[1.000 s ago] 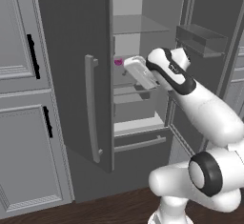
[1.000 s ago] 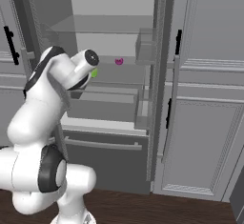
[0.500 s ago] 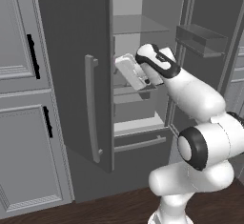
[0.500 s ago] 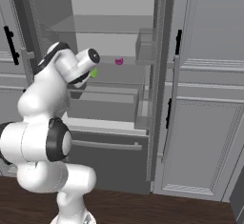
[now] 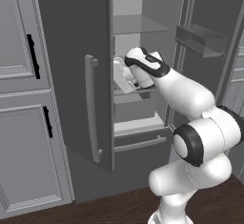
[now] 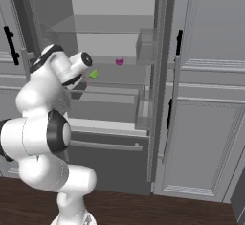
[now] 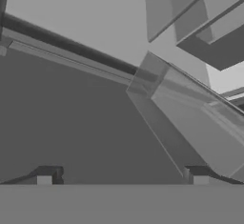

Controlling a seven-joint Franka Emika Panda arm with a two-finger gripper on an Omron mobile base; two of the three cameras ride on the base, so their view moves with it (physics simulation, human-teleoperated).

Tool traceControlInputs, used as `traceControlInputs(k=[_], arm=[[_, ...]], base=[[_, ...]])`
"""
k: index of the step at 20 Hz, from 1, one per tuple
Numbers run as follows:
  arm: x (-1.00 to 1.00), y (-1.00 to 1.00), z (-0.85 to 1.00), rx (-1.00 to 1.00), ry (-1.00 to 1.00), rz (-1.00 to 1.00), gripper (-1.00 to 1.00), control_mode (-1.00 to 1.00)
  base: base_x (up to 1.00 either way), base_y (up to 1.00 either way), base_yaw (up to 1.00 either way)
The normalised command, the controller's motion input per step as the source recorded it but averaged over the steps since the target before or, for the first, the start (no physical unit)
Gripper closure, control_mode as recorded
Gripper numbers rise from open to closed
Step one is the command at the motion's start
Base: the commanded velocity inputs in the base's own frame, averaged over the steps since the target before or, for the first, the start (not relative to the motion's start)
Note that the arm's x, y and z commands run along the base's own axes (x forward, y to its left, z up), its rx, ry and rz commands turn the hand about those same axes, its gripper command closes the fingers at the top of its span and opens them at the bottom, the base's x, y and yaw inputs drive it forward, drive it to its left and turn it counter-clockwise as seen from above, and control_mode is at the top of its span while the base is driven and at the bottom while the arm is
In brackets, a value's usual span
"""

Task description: Grab a lemon wedge from the fridge and one ice cube from the ice bowl, and put them in the glass of lemonade.

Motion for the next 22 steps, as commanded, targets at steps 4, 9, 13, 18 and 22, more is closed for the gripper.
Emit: traceControlInputs(k=[4,9,13,18,22], arm=[[-0.16,0.47,0.00,0.06,0.00,0.00,-1.00,-1.00],[-0.52,0.75,0.00,0.10,0.00,0.04,-1.00,-1.00],[-0.51,0.98,0.06,0.04,0.00,0.05,-1.00,-1.00],[-0.42,1.00,0.12,0.00,0.00,0.04,-1.00,-1.00],[-0.26,0.95,0.21,0.00,0.00,0.02,-1.00,-1.00]], base=[[0.00,0.00,0.00],[0.00,0.00,0.00],[0.00,0.00,0.00],[0.00,0.00,0.00],[0.00,0.00,0.00]])
